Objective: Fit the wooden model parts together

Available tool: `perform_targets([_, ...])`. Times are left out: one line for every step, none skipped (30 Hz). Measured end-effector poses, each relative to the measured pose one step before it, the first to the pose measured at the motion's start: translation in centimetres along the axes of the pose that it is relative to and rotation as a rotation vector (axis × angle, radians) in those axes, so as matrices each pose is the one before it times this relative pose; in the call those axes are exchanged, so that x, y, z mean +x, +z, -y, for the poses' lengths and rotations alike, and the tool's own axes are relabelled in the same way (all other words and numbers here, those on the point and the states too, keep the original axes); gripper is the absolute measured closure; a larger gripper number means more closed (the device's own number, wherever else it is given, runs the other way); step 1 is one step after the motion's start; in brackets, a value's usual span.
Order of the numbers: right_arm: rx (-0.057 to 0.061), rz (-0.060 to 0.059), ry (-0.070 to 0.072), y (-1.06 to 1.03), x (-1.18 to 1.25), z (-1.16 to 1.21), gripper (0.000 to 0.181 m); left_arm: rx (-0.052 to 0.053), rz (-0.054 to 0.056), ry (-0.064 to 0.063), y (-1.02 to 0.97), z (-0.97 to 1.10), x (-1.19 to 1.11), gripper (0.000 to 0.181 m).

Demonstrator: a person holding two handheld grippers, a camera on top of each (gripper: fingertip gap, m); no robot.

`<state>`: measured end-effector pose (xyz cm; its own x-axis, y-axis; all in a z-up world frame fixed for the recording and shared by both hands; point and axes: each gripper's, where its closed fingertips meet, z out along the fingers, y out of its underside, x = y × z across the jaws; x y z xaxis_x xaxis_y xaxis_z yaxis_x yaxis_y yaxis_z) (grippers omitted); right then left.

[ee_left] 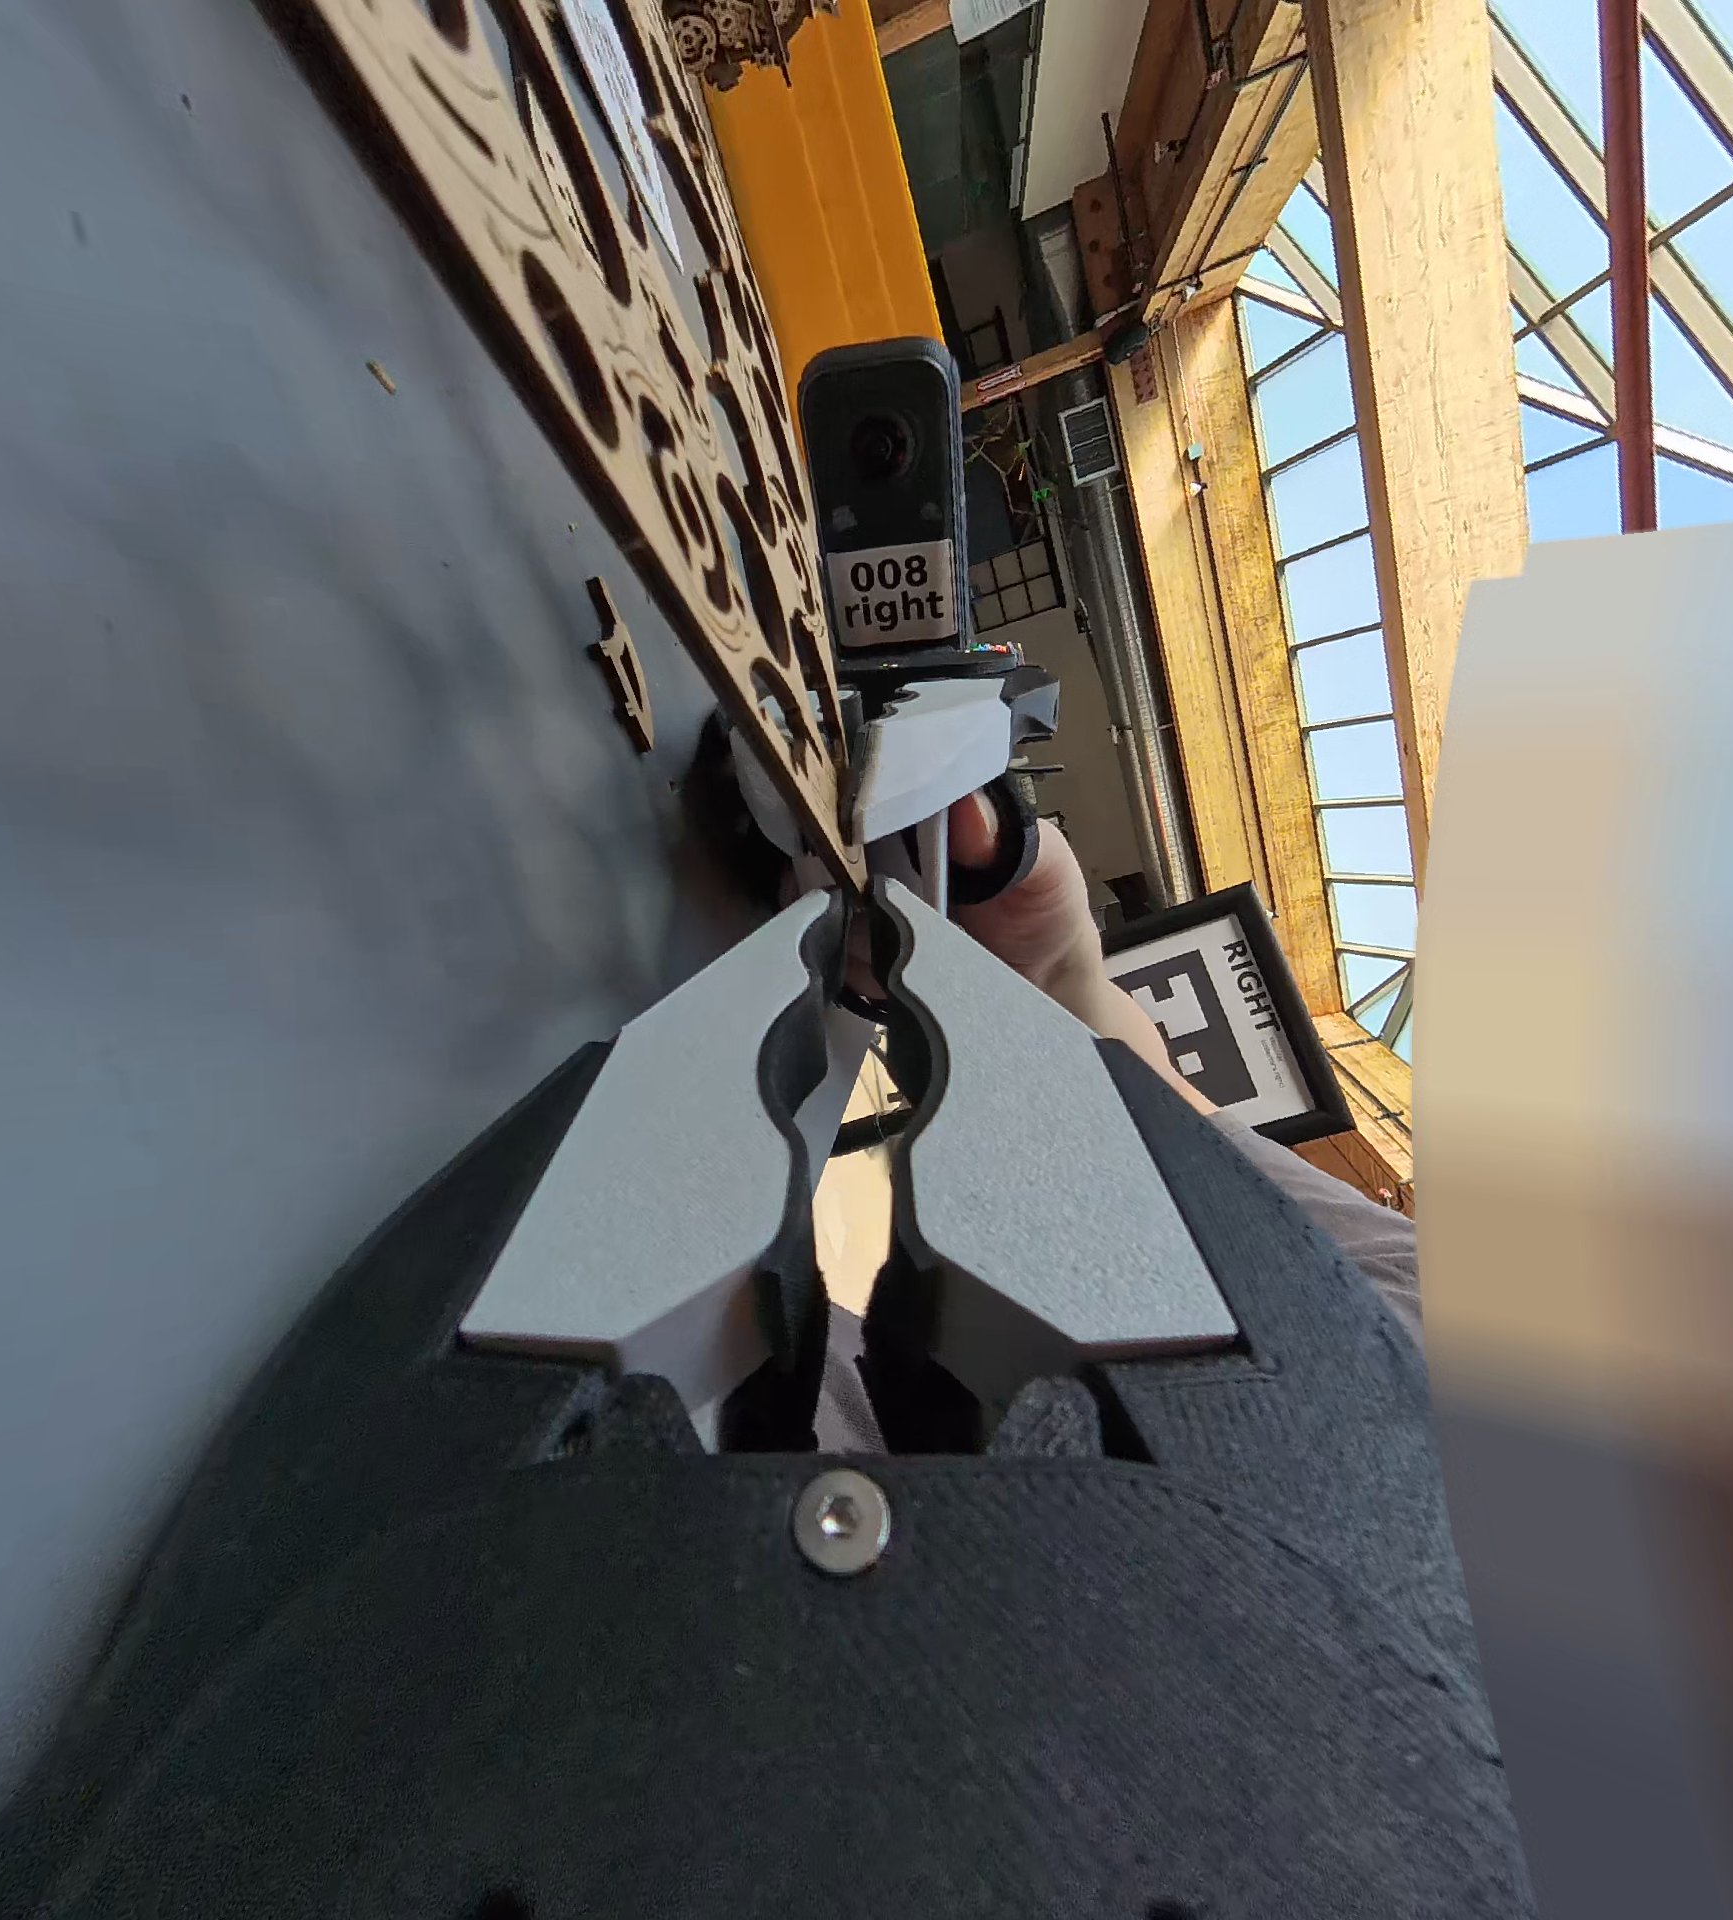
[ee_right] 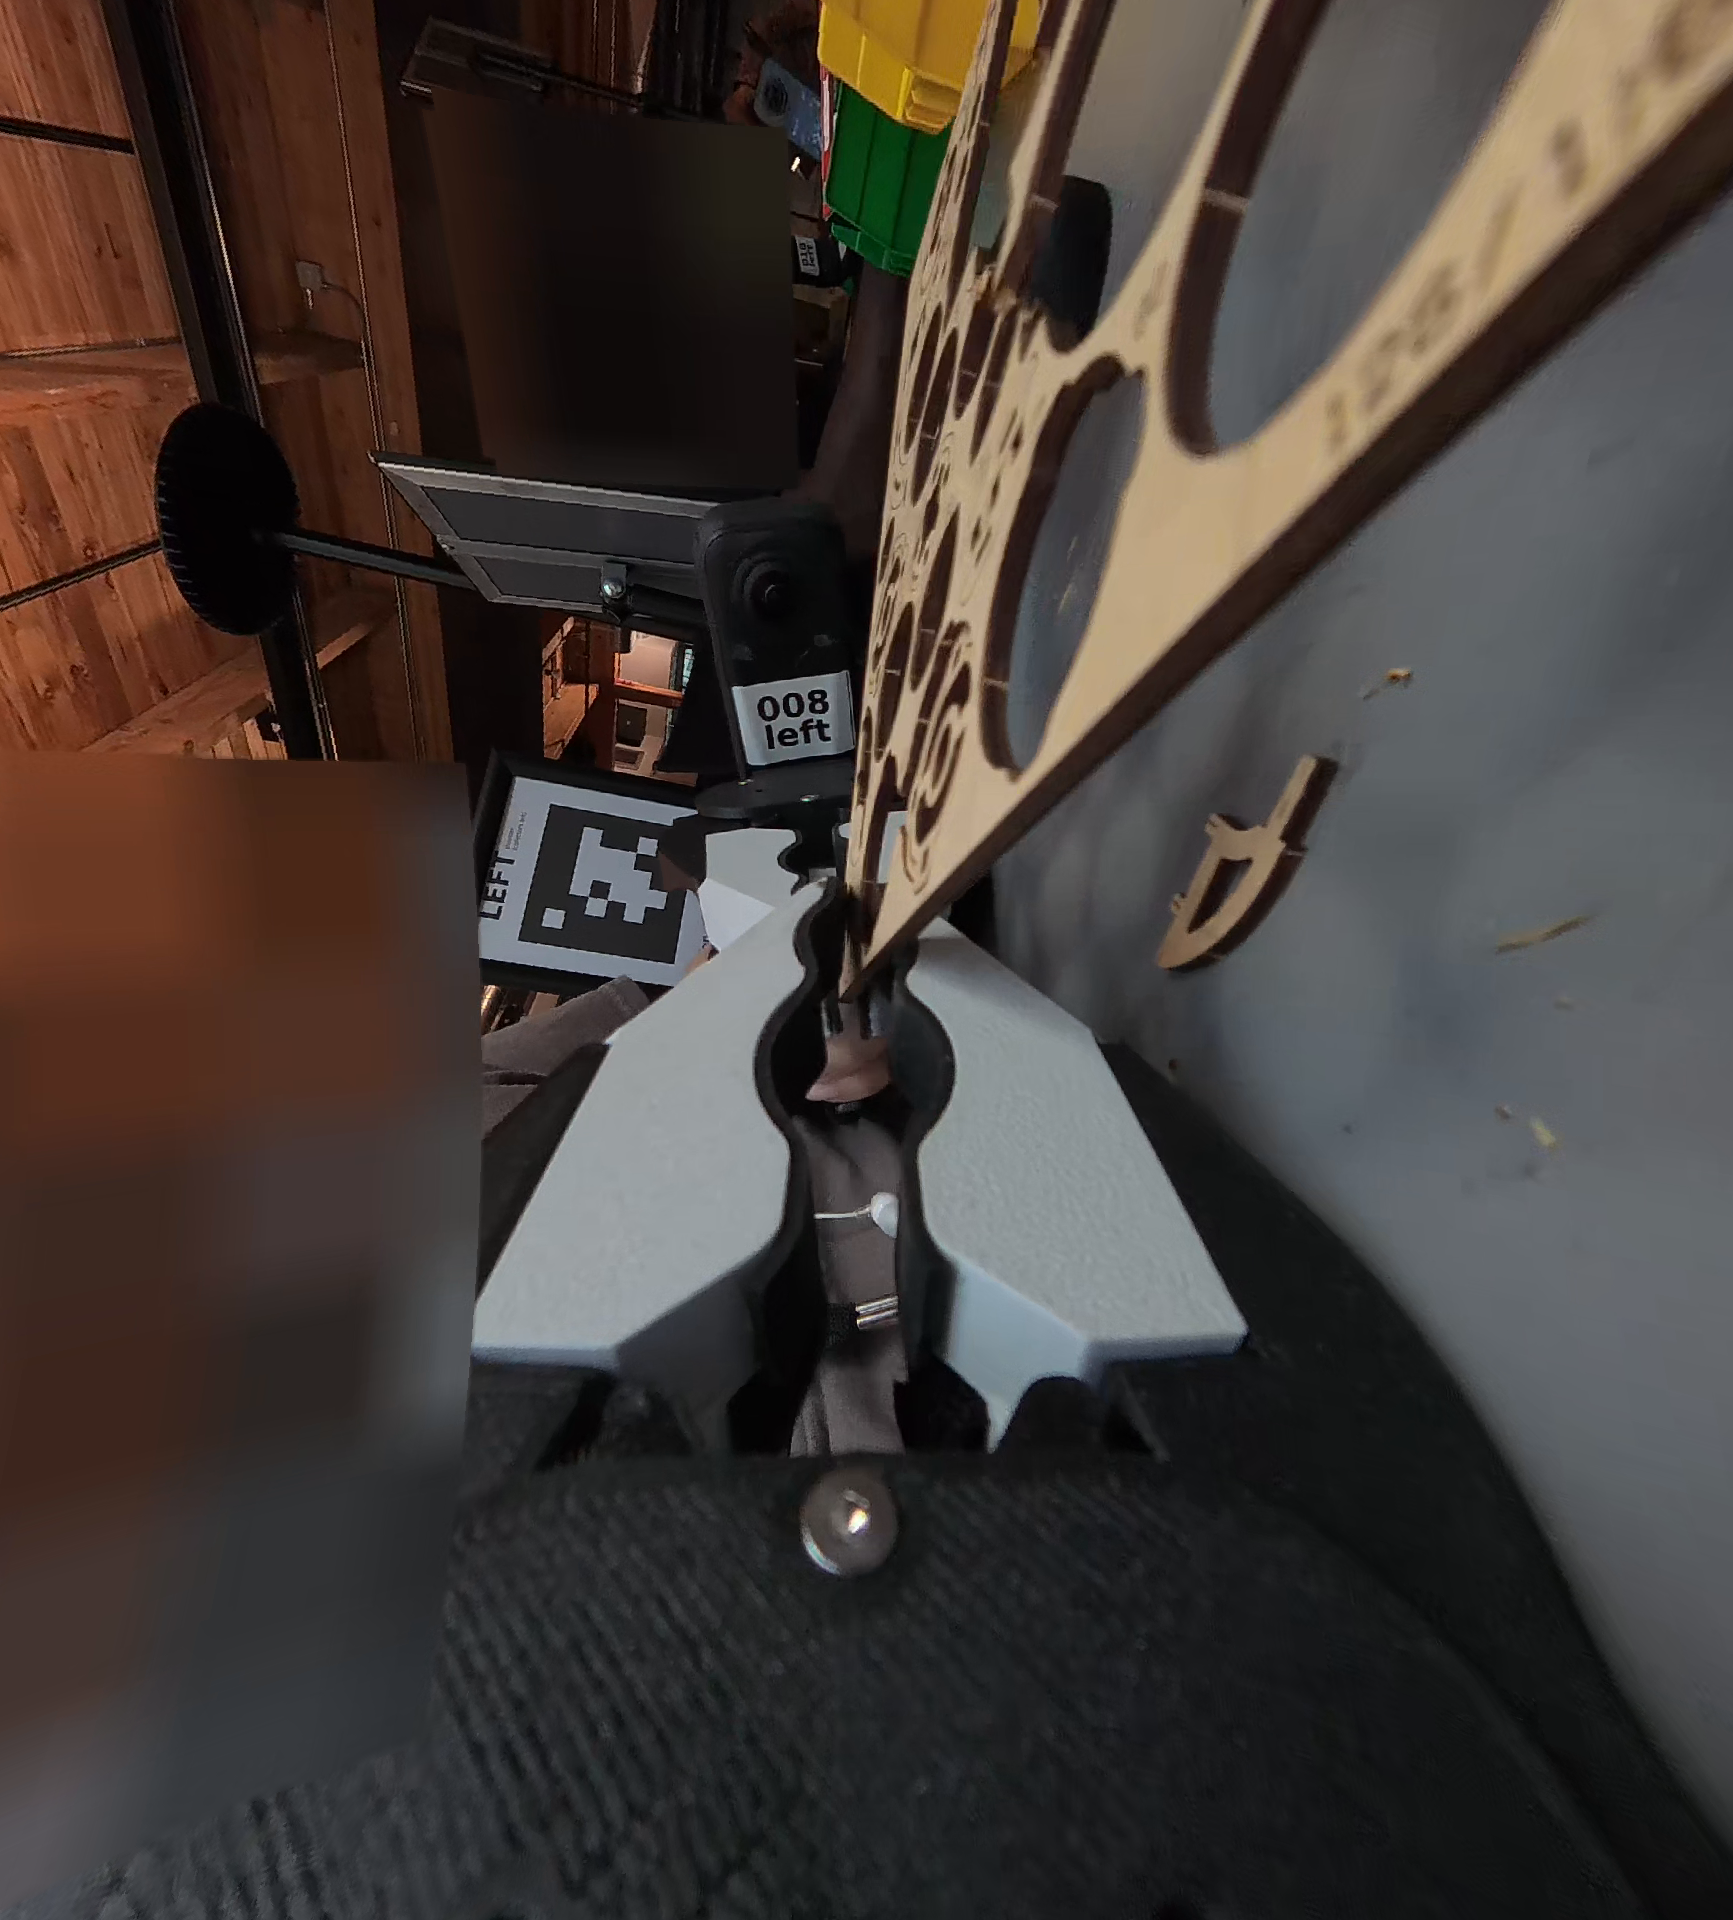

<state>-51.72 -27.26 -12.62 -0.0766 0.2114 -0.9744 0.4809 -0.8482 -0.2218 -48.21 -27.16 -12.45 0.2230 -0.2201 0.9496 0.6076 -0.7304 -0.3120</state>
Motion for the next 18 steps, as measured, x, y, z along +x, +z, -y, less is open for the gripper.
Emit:
perform_targets([-0.0002,-0.0024,0.0016,-0.011,0.037,0.012,0.178,0.002,-0.0007,-0.0013,-0.02,0.009,-0.007,0.18])
perform_targets([0.0014,-0.0037,-0.001,0.01,0.044,0.0,0.179,-0.0003,0.0022,0.0024,-0.009,-0.002,-0.017,0.179])
perform_targets([0.0006,-0.0065,-0.0034,0.026,0.056,-0.023,0.179,-0.0038,0.0042,-0.0038,-0.029,-0.023,-0.074,0.179])
perform_targets([0.005,-0.0015,0.0003,0.001,0.011,0.029,0.179,-0.0008,0.0024,-0.0036,0.0,0.013,-0.047,0.179])
perform_targets([0.0022,-0.0032,-0.0005,0.002,0.035,0.014,0.179,0.0024,0.0055,0.0002,0.008,0.046,-0.062,0.179])
perform_targets([-0.0002,-0.0008,0.0007,-0.005,0.018,0.004,0.179,0.001,0.0067,-0.0007,0.012,0.027,-0.071,0.179])
perform_targets([-0.0002,-0.0002,0.0002,-0.001,0.001,-0.003,0.179,0.0018,0.0045,-0.0004,0.025,0.043,-0.054,0.179])
perform_targets([0.0013,0.0029,0.0016,0.001,-0.033,0.009,0.179,0.0037,0.0017,-0.001,-0.004,0.076,-0.026,0.178])
perform_targets([0.0015,0.0032,0.002,-0.015,-0.037,0.025,0.179,0.0035,0.0002,-0.0005,0.01,0.058,-0.014,0.179])
perform_targets([-0.0026,-0.0012,-0.0013,-0.005,0.014,-0.038,0.179,-0.0022,0.0012,0.0052,0.02,-0.039,-0.017,0.179])
perform_targets([-0.0041,0.001,-0.0011,0.012,-0.01,-0.069,0.179,-0.0069,-0.0015,0.0039,-0.007,-0.1,0.018,0.179])
perform_targets([-0.0034,0.0026,0.0007,0.027,-0.026,-0.058,0.179,-0.0046,-0.0072,0.001,-0.053,-0.066,0.072,0.179])
perform_targets([-0.0029,0.0006,0.0002,0.029,-0.003,-0.049,0.179,-0.0005,-0.0074,0.0003,-0.05,-0.041,0.078,0.18])
perform_targets([-0.0003,0.001,-0.001,0.007,-0.02,-0.019,0.178,0.0005,-0.0033,0.0015,-0.036,-0.023,0.044,0.181])
perform_targets([-0.0003,0.0013,0.0006,-0.002,-0.013,-0.007,0.178,-0.0008,-0.0011,0.002,0.002,-0.014,0.013,0.181])
perform_targets([0.0016,-0.0034,-0.0011,-0.007,0.034,0.018,0.178,-0.0012,0.0013,0.0008,0.004,0.001,-0.019,0.18])
perform_targets([0.0003,-0.0067,-0.003,0.006,0.068,-0.017,0.178,-0.0013,0.0053,0.0013,0.004,-0.014,-0.074,0.181])
perform_targets([-0.0041,-0.0064,-0.0025,0.005,0.075,-0.053,0.178,-0.0016,0.0082,0.005,-0.004,-0.05,-0.077,0.18])
